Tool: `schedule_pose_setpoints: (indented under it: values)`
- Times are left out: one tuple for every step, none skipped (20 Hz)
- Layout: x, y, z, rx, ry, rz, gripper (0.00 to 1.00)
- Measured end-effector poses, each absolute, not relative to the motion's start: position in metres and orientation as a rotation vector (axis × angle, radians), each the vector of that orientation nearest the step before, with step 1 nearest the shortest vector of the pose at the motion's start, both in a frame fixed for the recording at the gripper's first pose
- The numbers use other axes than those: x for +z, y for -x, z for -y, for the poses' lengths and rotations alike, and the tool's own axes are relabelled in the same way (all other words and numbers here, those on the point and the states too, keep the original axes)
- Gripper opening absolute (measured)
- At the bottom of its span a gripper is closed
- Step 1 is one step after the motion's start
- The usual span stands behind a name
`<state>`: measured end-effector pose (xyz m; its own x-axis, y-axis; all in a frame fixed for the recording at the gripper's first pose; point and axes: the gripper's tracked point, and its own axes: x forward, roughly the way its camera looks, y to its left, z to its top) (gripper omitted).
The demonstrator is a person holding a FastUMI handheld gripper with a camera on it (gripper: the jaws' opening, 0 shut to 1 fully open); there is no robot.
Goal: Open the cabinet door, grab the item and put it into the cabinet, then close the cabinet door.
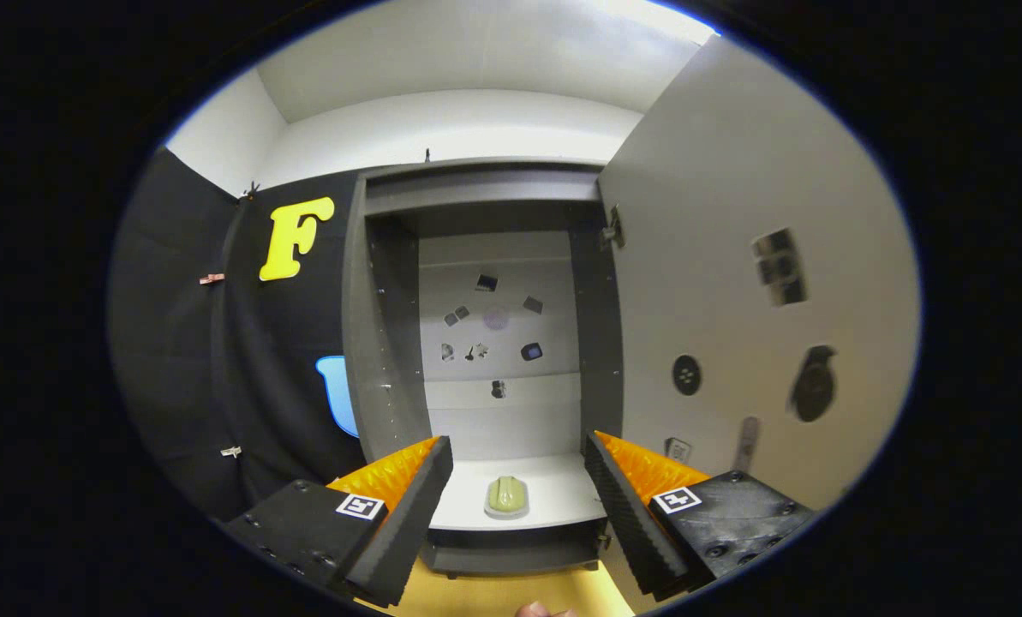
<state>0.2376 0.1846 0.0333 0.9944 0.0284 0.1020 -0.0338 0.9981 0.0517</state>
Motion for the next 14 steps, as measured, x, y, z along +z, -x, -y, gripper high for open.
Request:
schedule_pose_setpoints:
  values:
    - [0.036,-0.221,-0.182,0.035,-0.030,0.115,0.98]
    - [0.038,-0.207,-0.177,0.036,-0.011,0.125,0.98]
    - [0.040,-0.192,-0.175,0.048,-0.010,0.131,0.98]
    - [0.040,-0.178,-0.173,0.057,-0.013,0.128,0.98]
    - [0.040,-0.166,-0.169,0.073,-0.023,0.123,0.98]
    - [0.037,-0.153,-0.164,0.086,-0.034,0.112,0.98]
    - [0.034,-0.144,-0.155,0.081,-0.034,0.098,0.98]
    - [0.029,-0.135,-0.142,0.067,-0.028,0.090,0.98]
    - [0.027,-0.124,-0.129,0.048,-0.015,0.087,0.98]
    - [0.027,-0.113,-0.120,0.036,-0.006,0.092,0.98]
    - [0.027,-0.104,-0.111,0.027,0.000,0.095,0.98]
    - [0.025,-0.095,-0.100,0.015,0.007,0.096,0.98]
    - [0.024,-0.087,-0.086,-0.009,0.015,0.097,0.98]
    - [0.022,-0.084,-0.070,-0.042,0.025,0.100,0.98]
